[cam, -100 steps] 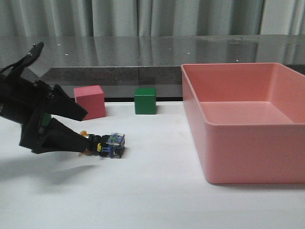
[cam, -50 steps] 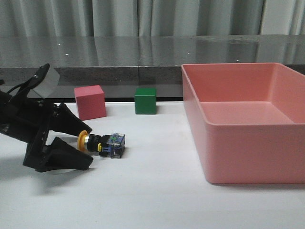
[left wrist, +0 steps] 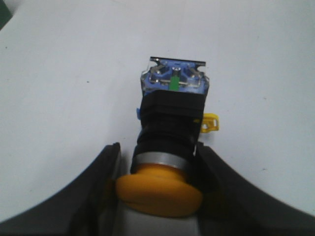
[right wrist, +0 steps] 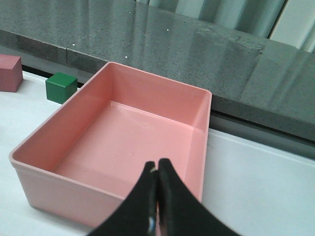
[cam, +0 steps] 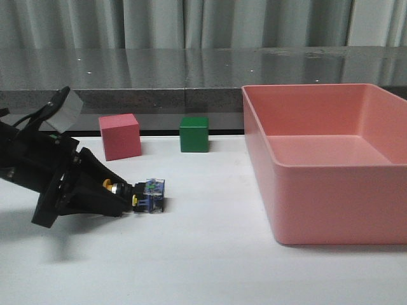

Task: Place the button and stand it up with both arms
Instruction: 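Lift the button with the left gripper and rotate it upright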

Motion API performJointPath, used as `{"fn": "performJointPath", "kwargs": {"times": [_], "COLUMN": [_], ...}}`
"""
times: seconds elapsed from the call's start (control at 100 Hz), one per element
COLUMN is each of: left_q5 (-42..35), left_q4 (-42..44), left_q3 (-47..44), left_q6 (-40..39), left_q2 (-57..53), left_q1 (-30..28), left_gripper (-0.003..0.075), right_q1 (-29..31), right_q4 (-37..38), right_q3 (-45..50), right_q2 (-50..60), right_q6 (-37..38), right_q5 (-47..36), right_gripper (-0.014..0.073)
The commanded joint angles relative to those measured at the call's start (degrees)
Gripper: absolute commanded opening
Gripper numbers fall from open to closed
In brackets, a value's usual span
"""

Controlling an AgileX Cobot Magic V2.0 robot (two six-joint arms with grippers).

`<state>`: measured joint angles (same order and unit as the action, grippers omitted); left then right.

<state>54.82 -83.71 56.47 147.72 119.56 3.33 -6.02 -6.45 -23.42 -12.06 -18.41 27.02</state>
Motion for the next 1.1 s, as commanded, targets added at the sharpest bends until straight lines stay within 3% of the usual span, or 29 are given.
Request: {"fn": "performJointPath", "kwargs": {"times": [0.0, 0.17, 0.26, 0.42, 0.48, 0.62, 0.88, 1.09], "left_q5": [1.5, -0.2, -3.4, -10.4, -7.5, 2.6, 1.3, 3.3], "left_q4": [-1.2, -0.8, 5.2, 29.7, 40.8, 60.2, 89.5, 106.5], "left_q3": [0.8, 1.2, 3.3, 10.8, 14.2, 22.5, 25.7, 25.7], "left_q6": [-1.5, -12.0, -20.8, -52.4, -62.5, -77.8, -95.6, -98.7], "left_q2": [-3.7, -11.2, -17.0, -25.3, -26.5, -26.6, -25.7, -21.0], "left_q1": [0.3, 0.3, 0.6, 3.6, 5.2, 9.7, 21.2, 29.3], "left_gripper": [-0.0019, -0.0019, -0.0019, -0.0019, -0.0020, -0.0020, -0.0020, -0.0019], "right_q1": [0.3, 0.3, 0.3, 0.3, 0.3, 0.3, 0.3, 0.3], "right_q4": [-0.5, -0.5, -0.5, -0.5, -0.5, -0.5, -0.5, -0.5], "right_q3": [-1.4, -1.4, -1.4, -1.4, -1.4, -1.4, -1.4, -1.4], "right_q2": [-0.4, -0.4, -0.4, -0.4, -0.4, -0.4, -0.4, -0.4], "right_q6": [-0.1, -0.1, -0.1, -0.1, -0.1, -0.1, -0.1, -0.1], "right_q5": [-4.4, -4.4, -4.5, -4.8, -4.8, -4.8, -4.7, -4.7], "right_gripper": [-0.0061, -0.0061, -0.0061, -0.0061, -0.0061, -0.0061, -0.0061, -0.0061]}}
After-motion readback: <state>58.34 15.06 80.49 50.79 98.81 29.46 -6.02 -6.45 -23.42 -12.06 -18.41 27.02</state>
